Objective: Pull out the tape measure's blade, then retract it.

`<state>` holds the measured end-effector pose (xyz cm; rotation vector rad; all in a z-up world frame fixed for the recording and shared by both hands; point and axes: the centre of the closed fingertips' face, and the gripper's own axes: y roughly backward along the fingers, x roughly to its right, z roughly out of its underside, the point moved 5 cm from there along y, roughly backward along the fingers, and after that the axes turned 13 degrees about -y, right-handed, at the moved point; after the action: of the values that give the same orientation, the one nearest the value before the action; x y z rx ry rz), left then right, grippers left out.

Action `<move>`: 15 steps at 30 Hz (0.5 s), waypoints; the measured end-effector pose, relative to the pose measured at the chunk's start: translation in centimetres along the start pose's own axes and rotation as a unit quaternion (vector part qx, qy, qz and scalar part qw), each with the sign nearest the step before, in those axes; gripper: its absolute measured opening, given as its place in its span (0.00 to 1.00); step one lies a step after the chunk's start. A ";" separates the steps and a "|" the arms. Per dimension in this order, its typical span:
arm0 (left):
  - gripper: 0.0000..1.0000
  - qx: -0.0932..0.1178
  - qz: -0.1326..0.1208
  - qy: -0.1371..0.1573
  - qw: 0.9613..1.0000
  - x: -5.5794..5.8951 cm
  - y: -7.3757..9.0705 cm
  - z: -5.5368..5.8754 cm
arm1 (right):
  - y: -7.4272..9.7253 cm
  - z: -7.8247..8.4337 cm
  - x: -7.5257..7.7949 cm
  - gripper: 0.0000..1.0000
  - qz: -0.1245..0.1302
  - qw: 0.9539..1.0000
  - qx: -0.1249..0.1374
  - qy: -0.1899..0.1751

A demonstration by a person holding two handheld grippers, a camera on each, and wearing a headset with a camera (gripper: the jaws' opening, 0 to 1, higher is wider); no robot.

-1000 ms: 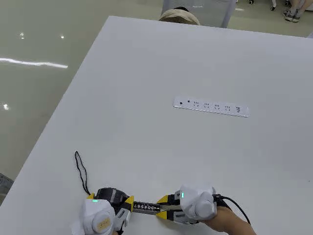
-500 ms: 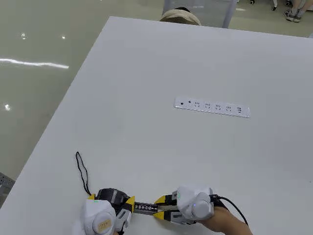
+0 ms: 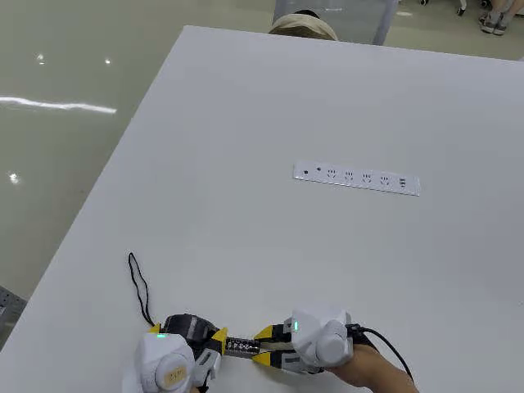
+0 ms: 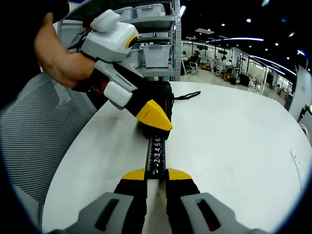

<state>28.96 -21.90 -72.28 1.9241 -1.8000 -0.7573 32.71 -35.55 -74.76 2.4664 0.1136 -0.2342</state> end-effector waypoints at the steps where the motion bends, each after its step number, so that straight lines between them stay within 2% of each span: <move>1: 0.64 0.000 0.000 0.000 1.000 0.0 0.0 0.0 | 0.0 0.0 0.0 0.12 0.000 1.000 0.000 0.000; 15: 0.64 0.001 0.004 0.008 1.000 -0.1 0.0 0.0 | -0.7 -0.5 0.0 0.12 0.000 1.000 0.003 0.002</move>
<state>28.95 -21.79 -72.27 1.9183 -1.7978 -0.7357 32.68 -34.64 -74.81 2.4728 0.1140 -0.2287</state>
